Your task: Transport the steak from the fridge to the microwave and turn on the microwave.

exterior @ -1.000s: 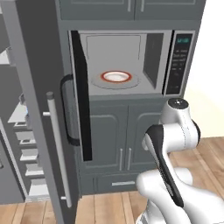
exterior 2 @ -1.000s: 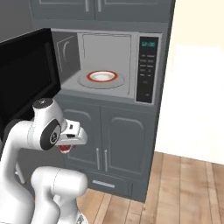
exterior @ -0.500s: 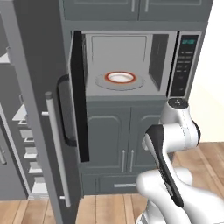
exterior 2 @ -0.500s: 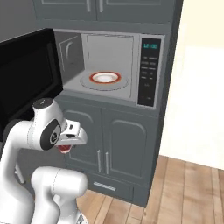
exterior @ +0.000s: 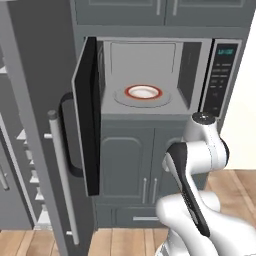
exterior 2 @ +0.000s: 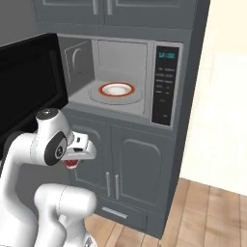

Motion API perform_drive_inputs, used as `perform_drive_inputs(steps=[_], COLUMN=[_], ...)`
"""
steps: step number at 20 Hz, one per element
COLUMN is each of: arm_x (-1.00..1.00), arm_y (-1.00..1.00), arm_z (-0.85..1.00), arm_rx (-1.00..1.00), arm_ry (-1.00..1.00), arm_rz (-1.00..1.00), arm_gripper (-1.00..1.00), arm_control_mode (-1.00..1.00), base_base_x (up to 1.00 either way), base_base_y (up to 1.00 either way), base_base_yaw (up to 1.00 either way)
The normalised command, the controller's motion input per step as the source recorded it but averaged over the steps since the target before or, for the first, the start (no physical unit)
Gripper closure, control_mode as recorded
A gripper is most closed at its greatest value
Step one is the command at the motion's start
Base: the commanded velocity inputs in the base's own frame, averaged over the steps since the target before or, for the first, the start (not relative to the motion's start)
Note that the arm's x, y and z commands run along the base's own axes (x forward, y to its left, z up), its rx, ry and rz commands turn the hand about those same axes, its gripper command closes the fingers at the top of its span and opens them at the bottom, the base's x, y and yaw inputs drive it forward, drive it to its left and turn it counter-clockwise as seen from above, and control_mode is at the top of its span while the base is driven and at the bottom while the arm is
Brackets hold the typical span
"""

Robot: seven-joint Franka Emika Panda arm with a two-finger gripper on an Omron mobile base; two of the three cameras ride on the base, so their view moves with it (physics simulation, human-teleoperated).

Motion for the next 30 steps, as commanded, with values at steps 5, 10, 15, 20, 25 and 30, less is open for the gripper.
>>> perform_drive_inputs(steps=[5,10,15,20,25,30], arm_x=[0.00,0.00,0.00,0.00,0.00,0.14], arm_y=[0.00,0.00,0.00,0.00,0.00,0.00], arm_z=[0.00,0.00,0.00,0.00,0.00,0.00], arm_rx=[0.00,0.00,0.00,0.00,0.00,0.00], arm_ry=[0.00,0.00,0.00,0.00,0.00,0.00], arm_rz=[0.00,0.00,0.00,0.00,0.00,0.00], arm_gripper=[1.00,1.00,1.00,1.00,1.00,1.00], arm_control_mode=[1.00,1.00,1.00,1.00,1.00,-1.00], base_base_x=[0.34,0.41,0.41,0.37,0.24,0.16], base_base_y=[-0.27,-0.04,0.00,0.00,0.00,0.00], base_base_yaw=[0.10,0.01,0.00,0.00,0.00,0.00])
